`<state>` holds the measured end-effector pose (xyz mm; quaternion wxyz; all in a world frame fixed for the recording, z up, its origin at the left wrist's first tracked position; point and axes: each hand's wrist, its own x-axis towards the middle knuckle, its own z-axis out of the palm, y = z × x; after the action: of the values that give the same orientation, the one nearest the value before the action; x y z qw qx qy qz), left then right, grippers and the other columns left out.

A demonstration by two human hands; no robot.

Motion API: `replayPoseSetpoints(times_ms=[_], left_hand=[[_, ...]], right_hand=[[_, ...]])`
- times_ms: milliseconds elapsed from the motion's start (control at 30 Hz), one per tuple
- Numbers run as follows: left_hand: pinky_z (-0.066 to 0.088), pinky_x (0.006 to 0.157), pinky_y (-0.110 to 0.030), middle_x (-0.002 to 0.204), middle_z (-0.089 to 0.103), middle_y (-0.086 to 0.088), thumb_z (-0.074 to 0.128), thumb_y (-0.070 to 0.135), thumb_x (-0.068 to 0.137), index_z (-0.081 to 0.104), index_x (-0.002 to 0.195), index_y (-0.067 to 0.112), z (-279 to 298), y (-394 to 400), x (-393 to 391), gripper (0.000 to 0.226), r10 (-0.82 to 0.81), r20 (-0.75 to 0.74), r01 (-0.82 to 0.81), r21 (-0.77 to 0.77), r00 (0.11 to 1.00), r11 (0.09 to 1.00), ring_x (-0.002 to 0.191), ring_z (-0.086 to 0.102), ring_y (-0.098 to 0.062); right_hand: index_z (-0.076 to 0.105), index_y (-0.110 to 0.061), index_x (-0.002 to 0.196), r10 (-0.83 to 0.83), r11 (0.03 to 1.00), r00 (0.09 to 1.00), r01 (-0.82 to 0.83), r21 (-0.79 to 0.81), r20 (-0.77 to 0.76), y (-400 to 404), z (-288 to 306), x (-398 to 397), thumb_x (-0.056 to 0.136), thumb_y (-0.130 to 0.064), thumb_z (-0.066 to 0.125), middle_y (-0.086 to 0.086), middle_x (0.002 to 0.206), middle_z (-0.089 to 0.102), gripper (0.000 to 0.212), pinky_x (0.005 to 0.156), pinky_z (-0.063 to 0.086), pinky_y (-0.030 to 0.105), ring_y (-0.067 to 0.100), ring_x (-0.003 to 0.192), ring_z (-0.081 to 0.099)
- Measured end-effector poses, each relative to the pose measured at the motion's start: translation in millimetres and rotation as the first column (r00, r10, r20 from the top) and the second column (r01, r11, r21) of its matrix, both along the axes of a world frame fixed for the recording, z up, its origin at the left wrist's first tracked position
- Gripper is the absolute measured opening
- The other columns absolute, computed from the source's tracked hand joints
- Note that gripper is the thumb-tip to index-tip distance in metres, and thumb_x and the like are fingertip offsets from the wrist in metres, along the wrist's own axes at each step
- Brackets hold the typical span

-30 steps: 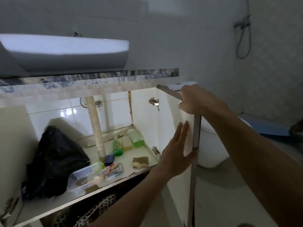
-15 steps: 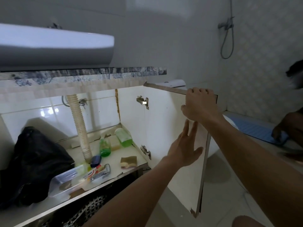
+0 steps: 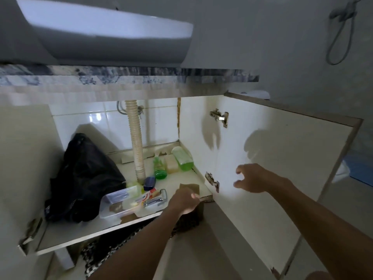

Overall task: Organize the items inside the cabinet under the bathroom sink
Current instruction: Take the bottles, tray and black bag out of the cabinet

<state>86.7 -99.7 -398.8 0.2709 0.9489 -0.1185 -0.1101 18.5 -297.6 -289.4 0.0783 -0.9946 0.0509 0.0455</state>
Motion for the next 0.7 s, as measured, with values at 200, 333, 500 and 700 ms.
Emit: replayPoseSetpoints(times_ms=[200, 333, 500, 700], left_hand=[[0.035, 0.076, -0.024, 0.119, 0.062, -0.007, 0.05, 0.032, 0.093, 0.062, 0.115, 0.01, -30.8, 20.6, 74.2, 0.034, 0.118, -0.044, -0.118, -0.012, 0.992, 0.993, 0.108, 0.057, -0.022], [0.035, 0.076, -0.024, 0.117, 0.063, -0.009, 0.048, 0.028, 0.094, 0.062, 0.113, 0.008, -52.6, 12.2, 135.3, 0.031, 0.291, -0.052, -0.295, -0.118, 0.955, 0.948, 0.107, 0.06, -0.024], [0.041, 0.083, -0.025, 0.126, 0.059, -0.009, 0.051, 0.022, 0.093, 0.059, 0.119, 0.007, -75.8, 0.9, 230.4, 0.031, 0.376, -0.123, -0.395, -0.256, 0.919, 0.882, 0.107, 0.056, -0.023], [0.043, 0.099, -0.033, 0.139, 0.051, -0.013, 0.048, 0.006, 0.093, 0.046, 0.138, 0.009, -99.9, 0.4, 332.2, 0.045, 0.4, -0.306, -0.502, -0.457, 0.864, 0.734, 0.126, 0.05, -0.029]], right_hand=[[0.045, -0.014, 0.136, -0.043, 0.997, 0.986, 0.054, 0.064, -0.158, 1.9, -46.2, 59.9, 0.09, -0.043, 0.057, 0.004, 0.14, 0.049, 0.056, 0.096, 0.041, 0.028, 0.021, 0.122, 0.05], [0.052, -0.012, 0.126, -0.035, 0.981, 0.995, 0.053, 0.189, -0.093, 16.6, -88.1, 128.2, 0.089, -0.037, 0.056, 0.004, 0.13, 0.056, 0.045, 0.081, 0.039, 0.024, 0.021, 0.114, 0.053], [0.052, -0.012, 0.123, -0.115, 0.903, 0.993, 0.103, 0.417, 0.004, 40.7, -129.6, 242.9, 0.089, -0.023, 0.054, 0.006, 0.121, 0.058, 0.036, 0.078, 0.044, 0.023, 0.019, 0.105, 0.056], [0.048, -0.004, 0.112, -0.142, 0.88, 0.99, 0.129, 0.458, -0.007, 54.2, -183.5, 375.9, 0.084, -0.014, 0.054, 0.013, 0.113, 0.054, 0.03, 0.07, 0.038, 0.027, 0.026, 0.102, 0.054]])
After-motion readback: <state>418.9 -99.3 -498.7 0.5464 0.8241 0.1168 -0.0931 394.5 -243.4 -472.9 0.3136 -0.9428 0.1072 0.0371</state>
